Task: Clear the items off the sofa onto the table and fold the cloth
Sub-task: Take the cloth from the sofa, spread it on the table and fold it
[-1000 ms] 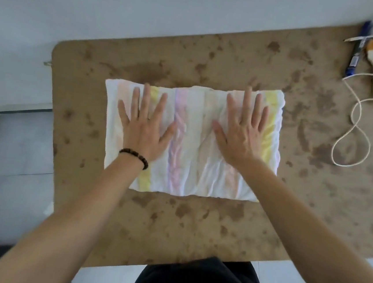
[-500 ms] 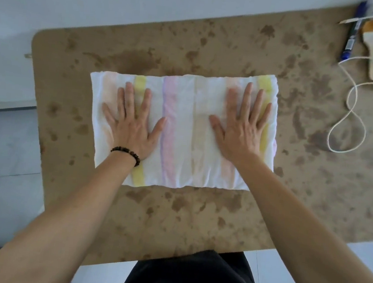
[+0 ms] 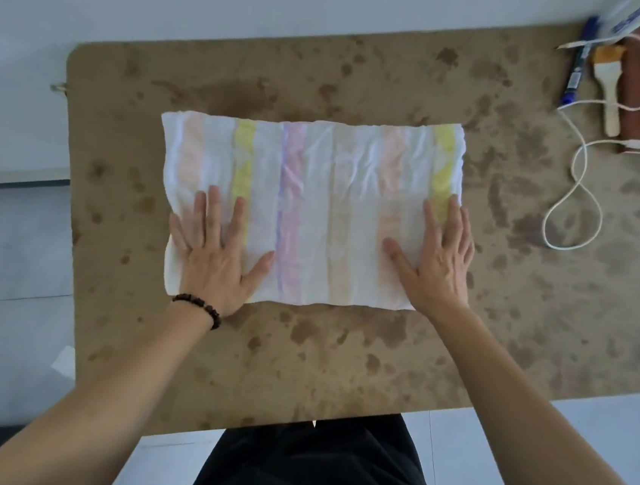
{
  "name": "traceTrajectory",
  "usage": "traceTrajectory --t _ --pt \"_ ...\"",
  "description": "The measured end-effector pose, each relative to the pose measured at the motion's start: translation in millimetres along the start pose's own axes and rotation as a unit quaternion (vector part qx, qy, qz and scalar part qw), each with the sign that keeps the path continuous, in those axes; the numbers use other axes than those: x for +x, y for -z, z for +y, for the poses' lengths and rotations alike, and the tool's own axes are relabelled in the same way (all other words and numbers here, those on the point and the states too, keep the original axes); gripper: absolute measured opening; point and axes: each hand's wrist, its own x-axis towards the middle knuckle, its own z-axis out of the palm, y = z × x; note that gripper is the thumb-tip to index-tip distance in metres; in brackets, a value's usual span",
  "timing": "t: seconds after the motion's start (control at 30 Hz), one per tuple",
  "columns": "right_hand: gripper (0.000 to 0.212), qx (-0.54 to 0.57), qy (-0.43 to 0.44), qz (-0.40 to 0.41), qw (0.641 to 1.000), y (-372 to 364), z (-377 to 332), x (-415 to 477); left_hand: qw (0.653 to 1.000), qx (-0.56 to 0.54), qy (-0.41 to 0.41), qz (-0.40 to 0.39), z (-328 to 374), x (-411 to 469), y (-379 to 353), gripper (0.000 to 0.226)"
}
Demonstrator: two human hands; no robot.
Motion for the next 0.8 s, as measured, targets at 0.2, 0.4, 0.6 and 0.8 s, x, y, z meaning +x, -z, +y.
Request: traceTrajectory --t 0.2,0.4,0.6,0.8 --pt "0.079 0.249 -0.246 0.0 0.937 33.4 0.7 24.4 0.985 0.052 -0.156 -0.054 82.4 20.1 4.3 0.092" --pt "0.038 0.428 -0.257 -0.155 0.852 69.0 11.9 65.0 0.985 0.092 -0.107 -0.102 99.0 35.5 -9.3 0.095" --pt "0.057 0.458 -0.212 -0.198 0.84 83.7 14.2 109.2 0.985 0.076 -0.116 -0.106 96.5 32.3 -8.6 0.095" --pt "0.029 0.488 -0.195 -0.255 0.812 82.1 7.0 121.2 0.986 0.085 -0.089 -0.113 102.5 34.5 -9.6 0.102"
